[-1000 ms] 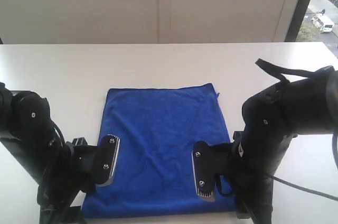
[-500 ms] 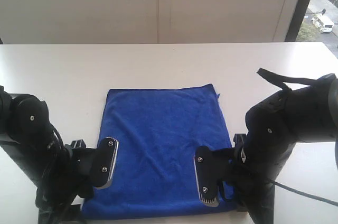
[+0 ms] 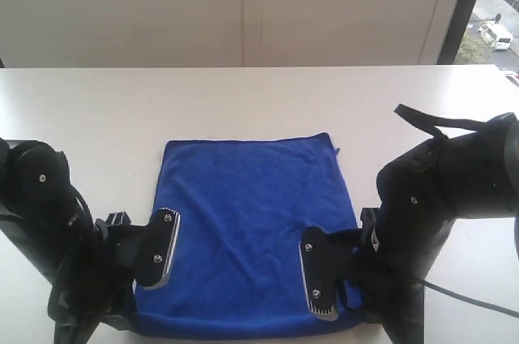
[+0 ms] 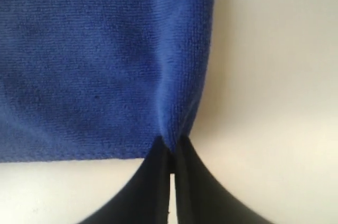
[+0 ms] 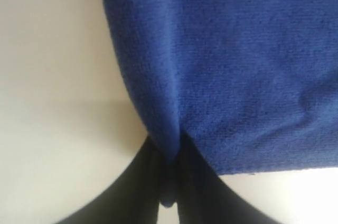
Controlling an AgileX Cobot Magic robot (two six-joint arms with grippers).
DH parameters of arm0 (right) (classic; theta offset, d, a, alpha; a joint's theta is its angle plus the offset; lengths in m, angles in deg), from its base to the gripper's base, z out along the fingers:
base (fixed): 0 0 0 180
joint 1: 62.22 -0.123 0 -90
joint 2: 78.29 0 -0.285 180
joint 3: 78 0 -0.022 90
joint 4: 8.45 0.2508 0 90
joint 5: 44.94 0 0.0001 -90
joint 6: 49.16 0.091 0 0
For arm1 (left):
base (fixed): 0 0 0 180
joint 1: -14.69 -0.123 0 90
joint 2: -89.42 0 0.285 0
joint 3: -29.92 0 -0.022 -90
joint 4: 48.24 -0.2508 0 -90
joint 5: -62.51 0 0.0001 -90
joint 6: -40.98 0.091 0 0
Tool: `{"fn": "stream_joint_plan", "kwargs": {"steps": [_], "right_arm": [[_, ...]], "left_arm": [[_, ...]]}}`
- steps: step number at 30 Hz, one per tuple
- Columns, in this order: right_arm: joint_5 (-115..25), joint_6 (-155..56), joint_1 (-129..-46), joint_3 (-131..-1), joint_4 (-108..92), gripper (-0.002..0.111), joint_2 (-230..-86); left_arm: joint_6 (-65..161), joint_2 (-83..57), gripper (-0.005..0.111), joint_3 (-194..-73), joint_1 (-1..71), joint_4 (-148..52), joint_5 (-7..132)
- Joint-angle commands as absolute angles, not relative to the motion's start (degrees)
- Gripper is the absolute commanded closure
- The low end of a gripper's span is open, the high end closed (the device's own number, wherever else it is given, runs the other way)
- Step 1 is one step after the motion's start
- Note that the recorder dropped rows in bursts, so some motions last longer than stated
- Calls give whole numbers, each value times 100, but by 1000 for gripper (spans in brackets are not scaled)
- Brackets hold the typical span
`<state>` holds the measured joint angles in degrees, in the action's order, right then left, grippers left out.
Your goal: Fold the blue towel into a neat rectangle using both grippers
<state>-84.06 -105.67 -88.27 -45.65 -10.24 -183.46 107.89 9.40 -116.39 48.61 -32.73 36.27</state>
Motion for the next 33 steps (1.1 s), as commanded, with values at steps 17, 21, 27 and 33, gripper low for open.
{"fn": "stream_joint_plan", "kwargs": {"steps": [17,21,27,33], "right_arm": [[-10013,-10131,-8847,-4529,-758,108,-17262],[-10400,-10131,-8847,-4529,-678,108,-17079],[-10206,-10118,-8847,-4550,-678,108,-16830],[-9549,-9260,-8847,-4548,-1316,108,-16772]], "left_arm": [[10461,101,107,-11603,4879,-3266,2187],[10364,-73,107,-11603,4879,-3231,1912],[10335,-343,107,-11629,4879,-3200,2096],[10335,-466,107,-11629,4879,-3233,3066]]}}
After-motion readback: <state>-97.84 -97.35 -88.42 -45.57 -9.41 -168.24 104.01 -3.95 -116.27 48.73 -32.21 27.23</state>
